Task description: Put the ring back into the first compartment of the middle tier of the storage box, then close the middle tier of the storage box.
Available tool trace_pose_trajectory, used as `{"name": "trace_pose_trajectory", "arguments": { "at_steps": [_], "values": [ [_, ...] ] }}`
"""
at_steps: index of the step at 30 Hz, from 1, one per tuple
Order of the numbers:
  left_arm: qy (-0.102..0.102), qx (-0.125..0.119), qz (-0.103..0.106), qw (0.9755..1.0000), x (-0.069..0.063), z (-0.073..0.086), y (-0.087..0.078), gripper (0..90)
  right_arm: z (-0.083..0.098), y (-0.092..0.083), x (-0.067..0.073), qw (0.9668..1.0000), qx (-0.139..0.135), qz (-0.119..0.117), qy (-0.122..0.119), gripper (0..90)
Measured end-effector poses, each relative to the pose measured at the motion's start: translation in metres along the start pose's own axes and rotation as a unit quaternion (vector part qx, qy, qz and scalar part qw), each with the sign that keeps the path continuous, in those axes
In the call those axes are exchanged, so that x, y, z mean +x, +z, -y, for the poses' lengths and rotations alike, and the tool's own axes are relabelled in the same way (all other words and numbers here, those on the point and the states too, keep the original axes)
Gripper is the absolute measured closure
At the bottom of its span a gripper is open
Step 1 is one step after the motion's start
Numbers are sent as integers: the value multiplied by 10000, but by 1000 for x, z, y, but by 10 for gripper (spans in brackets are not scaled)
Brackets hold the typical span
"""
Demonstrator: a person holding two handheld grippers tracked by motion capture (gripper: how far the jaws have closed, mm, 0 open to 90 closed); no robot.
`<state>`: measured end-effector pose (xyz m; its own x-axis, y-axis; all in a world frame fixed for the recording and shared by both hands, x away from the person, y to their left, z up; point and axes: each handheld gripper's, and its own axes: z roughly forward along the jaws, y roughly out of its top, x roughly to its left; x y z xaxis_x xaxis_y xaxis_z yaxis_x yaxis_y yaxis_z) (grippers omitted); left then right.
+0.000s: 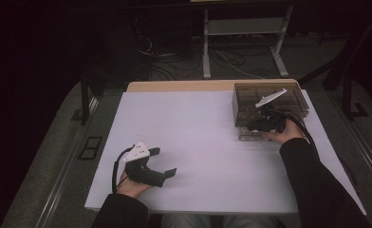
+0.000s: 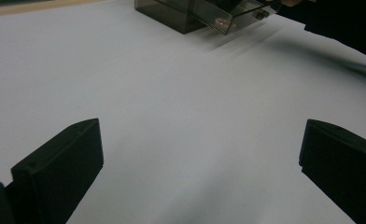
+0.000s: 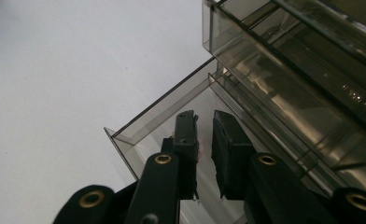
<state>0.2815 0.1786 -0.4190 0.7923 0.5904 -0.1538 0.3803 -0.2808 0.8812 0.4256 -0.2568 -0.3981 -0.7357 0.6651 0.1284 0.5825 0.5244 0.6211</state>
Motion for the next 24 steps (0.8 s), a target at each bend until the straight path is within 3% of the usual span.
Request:
{"name": "trace_pose_trajectory", "arguments": {
  "at_steps": [10,17,24],
  "values": [
    [3,15,4,10000,0,0,0,0,5,-16,2,9996,-269,48,111,593],
    [4,30,-2,10000,0,0,1,0,14,-27,6,9980,-539,-42,342,467],
    [9,29,1,10000,0,0,1,0,20,-41,16,9961,-792,-97,387,435]
  ]
}}
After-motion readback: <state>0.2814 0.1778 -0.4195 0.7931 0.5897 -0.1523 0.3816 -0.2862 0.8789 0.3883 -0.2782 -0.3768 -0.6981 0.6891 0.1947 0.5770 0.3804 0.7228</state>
